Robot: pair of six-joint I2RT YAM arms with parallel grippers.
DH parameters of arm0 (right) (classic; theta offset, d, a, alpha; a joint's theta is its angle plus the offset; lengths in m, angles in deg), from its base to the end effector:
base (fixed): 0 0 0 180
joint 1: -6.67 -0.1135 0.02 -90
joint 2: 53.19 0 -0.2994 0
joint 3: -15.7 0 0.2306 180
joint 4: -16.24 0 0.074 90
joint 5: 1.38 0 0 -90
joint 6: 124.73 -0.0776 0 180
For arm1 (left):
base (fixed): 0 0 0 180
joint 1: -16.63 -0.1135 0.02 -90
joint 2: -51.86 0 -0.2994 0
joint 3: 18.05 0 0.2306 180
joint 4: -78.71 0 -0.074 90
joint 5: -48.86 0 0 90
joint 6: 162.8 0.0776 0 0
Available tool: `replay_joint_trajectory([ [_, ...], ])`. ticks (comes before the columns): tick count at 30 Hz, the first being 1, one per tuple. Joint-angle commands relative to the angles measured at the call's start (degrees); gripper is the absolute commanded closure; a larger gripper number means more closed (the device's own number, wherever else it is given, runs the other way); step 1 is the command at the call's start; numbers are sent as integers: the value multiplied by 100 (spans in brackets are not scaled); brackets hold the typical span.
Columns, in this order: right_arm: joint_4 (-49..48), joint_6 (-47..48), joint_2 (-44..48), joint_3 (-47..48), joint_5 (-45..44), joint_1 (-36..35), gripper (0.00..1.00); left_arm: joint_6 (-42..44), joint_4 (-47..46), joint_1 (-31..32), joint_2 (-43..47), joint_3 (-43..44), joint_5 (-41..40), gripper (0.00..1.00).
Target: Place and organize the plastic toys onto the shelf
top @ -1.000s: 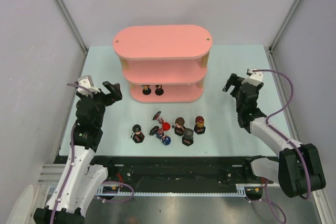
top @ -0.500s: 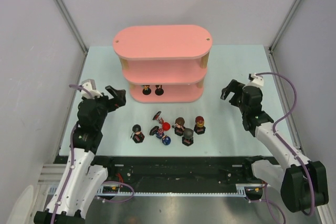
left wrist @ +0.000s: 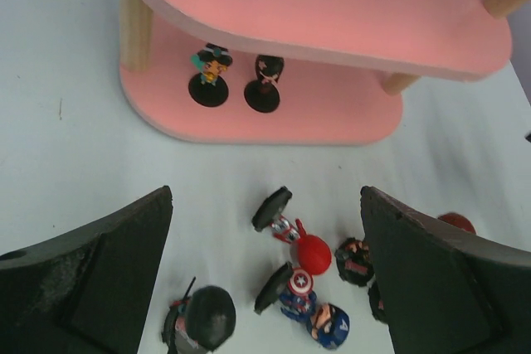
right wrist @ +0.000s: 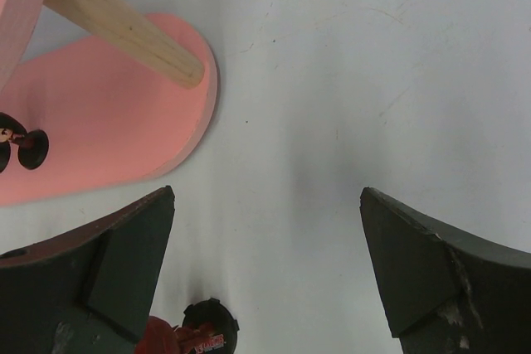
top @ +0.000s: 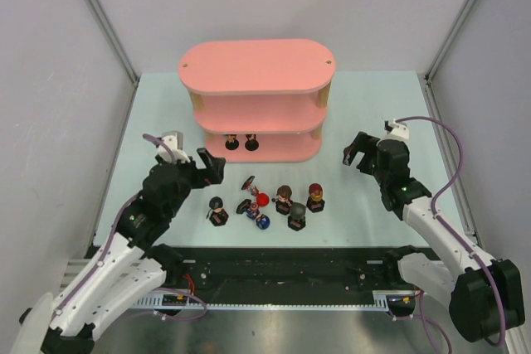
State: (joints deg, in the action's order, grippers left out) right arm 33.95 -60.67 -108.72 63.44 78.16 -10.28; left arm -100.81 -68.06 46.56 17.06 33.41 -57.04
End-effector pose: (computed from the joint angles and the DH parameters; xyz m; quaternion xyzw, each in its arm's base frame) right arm 0.2095 0.0491 0.2644 0.1145 0.8358 0.1225 0.5228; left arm 0.1298 -0.0502 0.3081 -0.0694 0.7952 -0.1898 0.5717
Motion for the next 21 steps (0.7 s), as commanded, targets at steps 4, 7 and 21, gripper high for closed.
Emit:
replay_joint_trajectory([
  [4,-211,114,-265,144,403,-63,0,-187,-72,821,1106,-929,-661,3],
  [7,-439,185,-283,144,527,-54,0,-187,-495,856,1563,-1545,-300,5],
  [21,-589,229,-485,108,765,-54,0,148,-225,953,1688,-2029,-413,8],
])
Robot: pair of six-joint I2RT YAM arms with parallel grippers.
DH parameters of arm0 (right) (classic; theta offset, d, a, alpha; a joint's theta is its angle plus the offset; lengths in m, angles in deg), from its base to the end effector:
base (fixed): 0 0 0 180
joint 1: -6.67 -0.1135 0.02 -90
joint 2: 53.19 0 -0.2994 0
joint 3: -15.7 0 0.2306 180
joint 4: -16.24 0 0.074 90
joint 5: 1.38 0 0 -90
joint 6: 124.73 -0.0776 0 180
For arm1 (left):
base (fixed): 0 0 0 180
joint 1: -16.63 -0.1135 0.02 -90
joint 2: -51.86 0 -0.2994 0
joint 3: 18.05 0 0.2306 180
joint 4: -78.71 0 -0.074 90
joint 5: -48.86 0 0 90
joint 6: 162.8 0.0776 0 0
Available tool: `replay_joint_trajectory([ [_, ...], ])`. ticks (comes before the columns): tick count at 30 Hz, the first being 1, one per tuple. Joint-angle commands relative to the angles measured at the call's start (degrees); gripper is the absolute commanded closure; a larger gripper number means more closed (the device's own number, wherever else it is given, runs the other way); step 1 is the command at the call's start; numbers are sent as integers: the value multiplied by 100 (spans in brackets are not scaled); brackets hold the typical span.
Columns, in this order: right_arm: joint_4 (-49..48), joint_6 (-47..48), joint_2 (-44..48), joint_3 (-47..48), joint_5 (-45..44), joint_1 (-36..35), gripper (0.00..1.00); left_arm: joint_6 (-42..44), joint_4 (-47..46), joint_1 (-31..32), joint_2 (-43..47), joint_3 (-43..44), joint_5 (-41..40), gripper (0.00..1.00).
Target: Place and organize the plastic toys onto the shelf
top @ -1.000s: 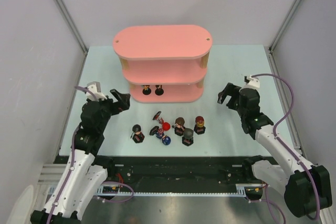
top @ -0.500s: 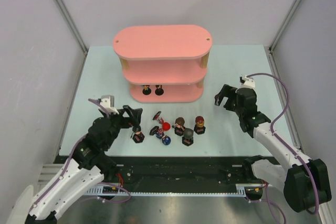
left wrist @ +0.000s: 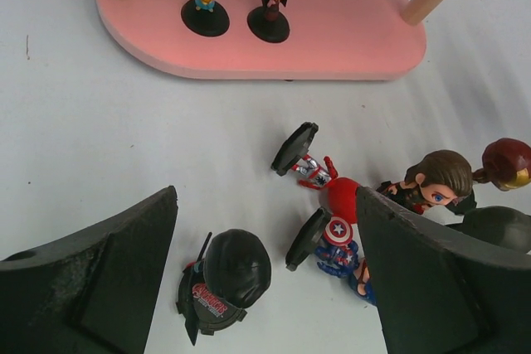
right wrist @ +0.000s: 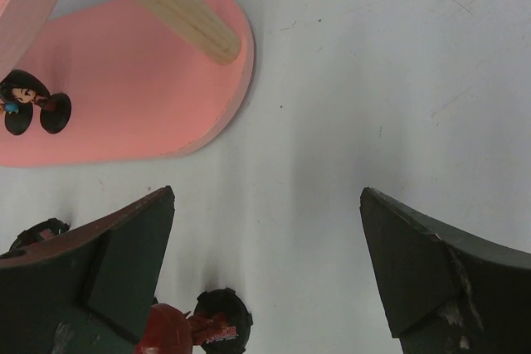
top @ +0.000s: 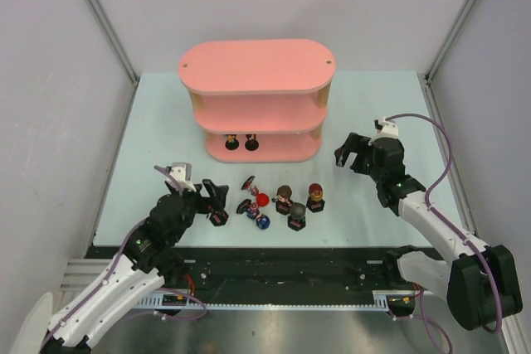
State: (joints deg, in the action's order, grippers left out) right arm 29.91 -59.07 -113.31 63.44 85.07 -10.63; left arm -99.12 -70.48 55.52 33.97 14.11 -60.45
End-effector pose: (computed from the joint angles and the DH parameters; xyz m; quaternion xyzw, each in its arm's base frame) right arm 0.2231 0.0644 0.2572 0.0684 0.8453 0.1636 0.5041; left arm 0.0937 -0.0426 0.2204 -0.0132 0.7963 -0.2045 0.5691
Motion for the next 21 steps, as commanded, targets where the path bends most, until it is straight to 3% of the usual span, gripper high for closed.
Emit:
replay_joint_trajectory([
  [1,-184,78,-26,108,57,-28,0,-91,44,74,13,-117,-90,8],
  [9,-202,70,-114,100,65,-19,0,-767,343,583,14,-223,-660,15],
  [21,-193,78,-149,100,109,-28,0,-1814,984,2314,-918,76,-2551,16],
])
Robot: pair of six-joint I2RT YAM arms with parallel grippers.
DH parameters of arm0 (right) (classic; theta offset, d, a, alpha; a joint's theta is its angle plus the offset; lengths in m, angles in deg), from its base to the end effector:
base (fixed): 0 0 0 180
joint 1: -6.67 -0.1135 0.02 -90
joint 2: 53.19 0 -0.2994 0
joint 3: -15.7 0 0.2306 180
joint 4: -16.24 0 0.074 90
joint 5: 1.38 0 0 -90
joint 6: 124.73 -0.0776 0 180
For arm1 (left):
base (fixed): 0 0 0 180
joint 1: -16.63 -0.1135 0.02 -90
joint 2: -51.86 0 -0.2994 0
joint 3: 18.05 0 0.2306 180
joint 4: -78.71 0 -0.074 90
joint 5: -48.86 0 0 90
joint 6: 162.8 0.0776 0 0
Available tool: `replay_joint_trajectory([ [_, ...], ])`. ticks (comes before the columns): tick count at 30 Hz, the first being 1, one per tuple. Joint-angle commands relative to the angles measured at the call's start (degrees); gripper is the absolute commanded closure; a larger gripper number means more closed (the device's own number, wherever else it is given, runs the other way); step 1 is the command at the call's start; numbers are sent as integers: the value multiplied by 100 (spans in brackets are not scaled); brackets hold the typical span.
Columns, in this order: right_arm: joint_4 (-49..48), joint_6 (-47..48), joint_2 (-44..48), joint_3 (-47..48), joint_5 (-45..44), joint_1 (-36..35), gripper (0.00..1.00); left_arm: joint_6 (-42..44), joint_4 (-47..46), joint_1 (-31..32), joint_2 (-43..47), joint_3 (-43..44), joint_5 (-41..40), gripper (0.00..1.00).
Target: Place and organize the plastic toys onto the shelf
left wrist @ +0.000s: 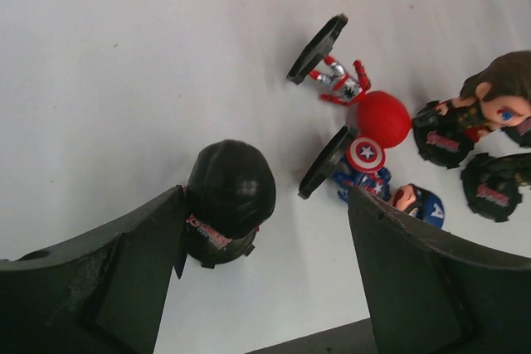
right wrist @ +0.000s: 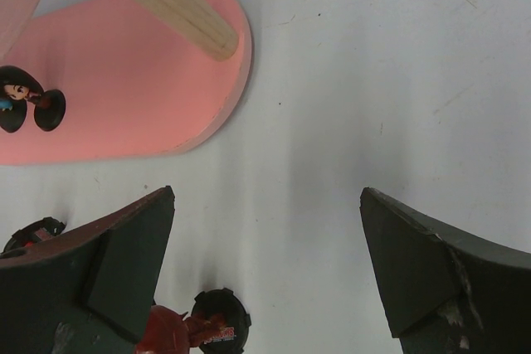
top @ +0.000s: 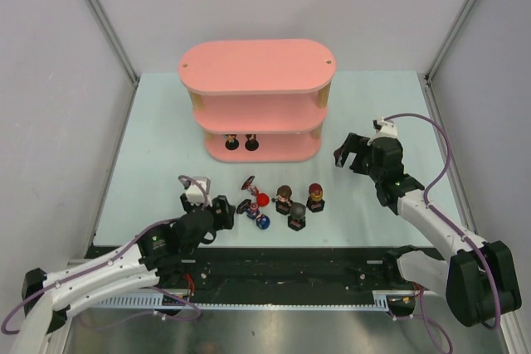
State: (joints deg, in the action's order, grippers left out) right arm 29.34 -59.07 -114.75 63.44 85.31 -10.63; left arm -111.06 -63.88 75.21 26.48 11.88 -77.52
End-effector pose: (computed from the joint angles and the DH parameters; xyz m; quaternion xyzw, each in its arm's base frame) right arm 0.2270 0.0660 0.2531 0.0674 0.8494 0.1628 0.4975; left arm 0.0883 -0.0562 0.1861 0.0002 0.8476 -0.1579 0.5066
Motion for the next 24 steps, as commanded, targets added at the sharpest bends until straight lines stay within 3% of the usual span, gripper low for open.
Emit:
replay_joint_trajectory([
  [1,-145,78,-5,100,85,-19,0,-691,386,381,-177,308,-923,16],
  [24,-101,78,-67,100,23,-19,0,-1017,668,461,-379,396,-1082,28],
])
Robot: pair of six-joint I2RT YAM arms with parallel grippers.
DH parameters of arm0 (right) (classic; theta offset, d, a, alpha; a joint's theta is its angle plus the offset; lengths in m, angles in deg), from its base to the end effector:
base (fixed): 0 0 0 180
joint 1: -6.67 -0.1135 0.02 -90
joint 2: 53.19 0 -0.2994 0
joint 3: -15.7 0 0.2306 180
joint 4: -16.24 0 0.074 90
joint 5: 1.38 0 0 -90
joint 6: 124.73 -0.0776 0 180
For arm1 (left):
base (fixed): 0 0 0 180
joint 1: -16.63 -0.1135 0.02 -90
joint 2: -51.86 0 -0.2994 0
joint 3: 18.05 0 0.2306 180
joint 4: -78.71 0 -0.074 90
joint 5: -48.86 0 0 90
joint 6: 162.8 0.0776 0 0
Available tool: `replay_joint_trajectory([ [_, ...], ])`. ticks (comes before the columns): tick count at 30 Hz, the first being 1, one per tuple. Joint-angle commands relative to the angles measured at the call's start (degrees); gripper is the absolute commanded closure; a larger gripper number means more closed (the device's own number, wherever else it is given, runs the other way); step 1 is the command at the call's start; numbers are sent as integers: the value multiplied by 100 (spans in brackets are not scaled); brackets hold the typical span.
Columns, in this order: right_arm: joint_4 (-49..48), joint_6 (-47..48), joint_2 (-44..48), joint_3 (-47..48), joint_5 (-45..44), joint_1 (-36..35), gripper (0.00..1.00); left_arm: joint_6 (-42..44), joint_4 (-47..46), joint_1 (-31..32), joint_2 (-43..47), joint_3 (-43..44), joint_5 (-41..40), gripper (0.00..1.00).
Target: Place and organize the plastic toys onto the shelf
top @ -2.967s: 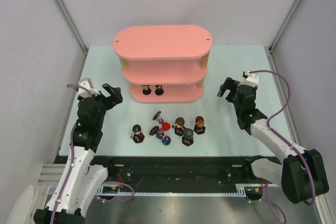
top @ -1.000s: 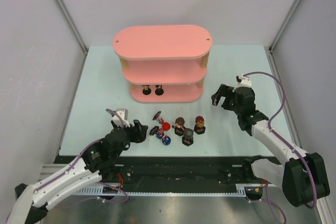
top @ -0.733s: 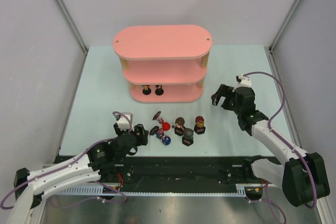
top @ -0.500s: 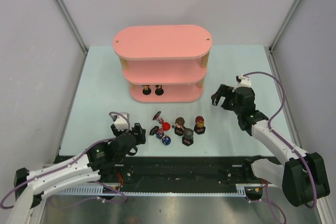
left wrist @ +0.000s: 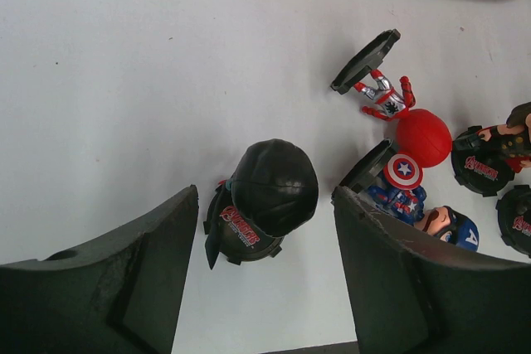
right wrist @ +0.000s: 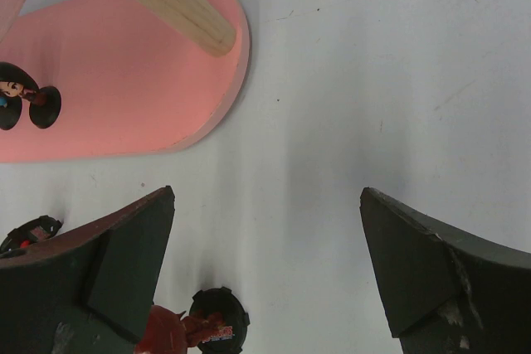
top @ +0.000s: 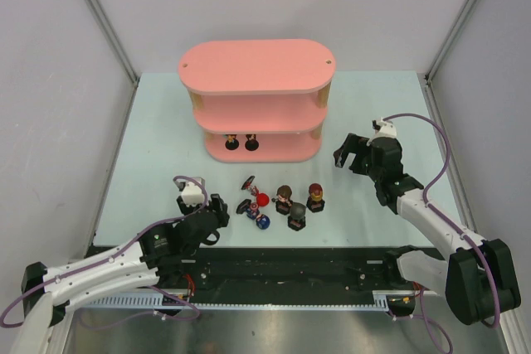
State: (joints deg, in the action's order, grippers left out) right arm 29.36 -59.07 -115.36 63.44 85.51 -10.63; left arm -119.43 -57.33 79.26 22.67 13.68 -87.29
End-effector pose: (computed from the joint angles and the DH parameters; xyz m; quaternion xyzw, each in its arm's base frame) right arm 0.2284 0.0667 0.2507 0.0665 0.8523 0.1625 0.4926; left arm 0.0887 -0.0496 0.1852 -0.0430 0.8528 -0.1018 0.5104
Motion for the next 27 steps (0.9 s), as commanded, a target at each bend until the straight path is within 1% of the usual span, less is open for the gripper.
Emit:
replay_joint_trajectory([
  [1,-103,78,-5,108,4,-28,0,-206,47,65,-16,243,-122,28],
  [12,-59,61,-14,108,-49,-10,0,-355,196,100,-333,348,-87,28],
  [27,-33,34,-58,100,-93,16,0,-434,267,118,-386,366,-148,32],
])
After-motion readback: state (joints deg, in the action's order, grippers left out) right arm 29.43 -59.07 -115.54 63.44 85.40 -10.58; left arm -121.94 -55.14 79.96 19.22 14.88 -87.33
